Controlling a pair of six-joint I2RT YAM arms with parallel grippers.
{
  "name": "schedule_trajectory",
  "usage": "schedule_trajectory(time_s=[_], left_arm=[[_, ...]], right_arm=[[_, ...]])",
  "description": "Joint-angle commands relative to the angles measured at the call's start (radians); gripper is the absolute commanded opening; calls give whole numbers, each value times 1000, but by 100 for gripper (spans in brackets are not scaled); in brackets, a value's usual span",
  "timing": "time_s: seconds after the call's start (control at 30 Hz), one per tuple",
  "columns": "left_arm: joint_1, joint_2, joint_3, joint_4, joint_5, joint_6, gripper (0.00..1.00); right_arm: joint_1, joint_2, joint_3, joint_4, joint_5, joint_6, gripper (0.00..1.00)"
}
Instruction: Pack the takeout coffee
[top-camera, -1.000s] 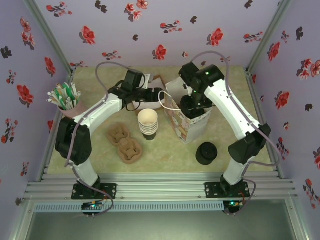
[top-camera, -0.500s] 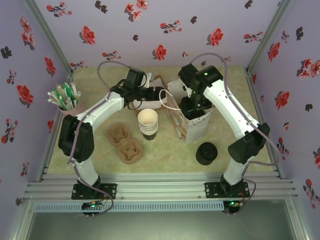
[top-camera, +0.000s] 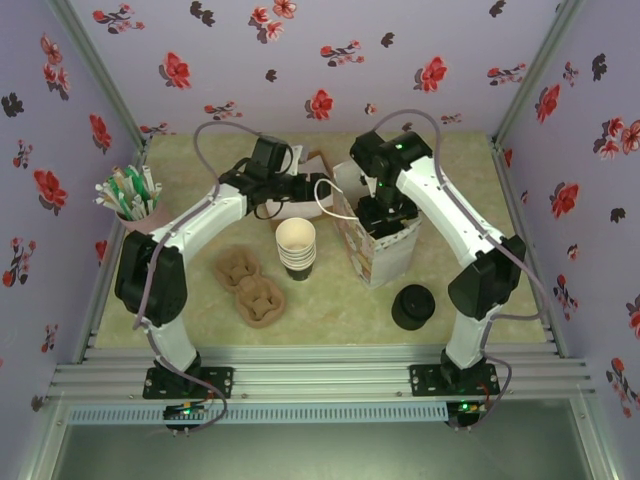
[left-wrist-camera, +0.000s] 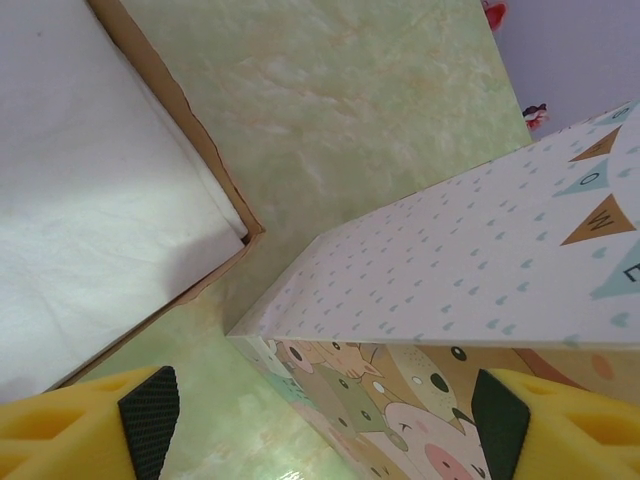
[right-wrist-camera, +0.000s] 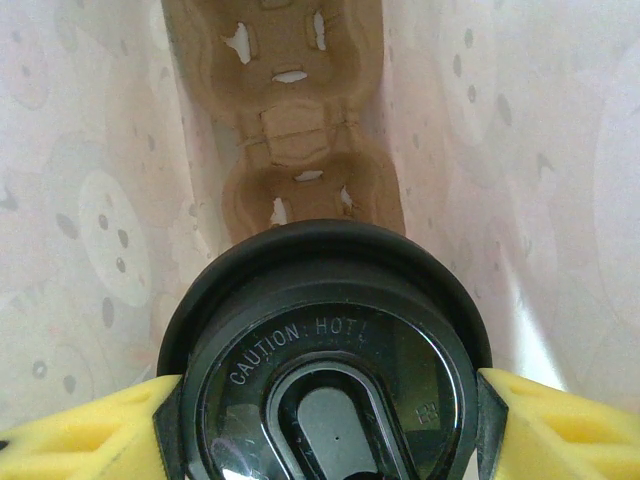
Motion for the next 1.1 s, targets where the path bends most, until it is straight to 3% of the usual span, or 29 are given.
schedule_trajectory(time_s=[0.0,0.33,0.6,1.07], left_arm=[[-3,-59,7,-6,2,15,80],[4,-154,-40,-6,-17,17,84],[14,-315,-143,-14,-69,22,99],[1,-696,-337,-74,-120,33,99]], right_arm=[[-10,7,-19,6,-9,-19,69],[-13,-4,-75,42,-25,-25,68],[-13,-21,-105,63,-25,-26,68],[-12,-64,-129,81,-39,-34,68]])
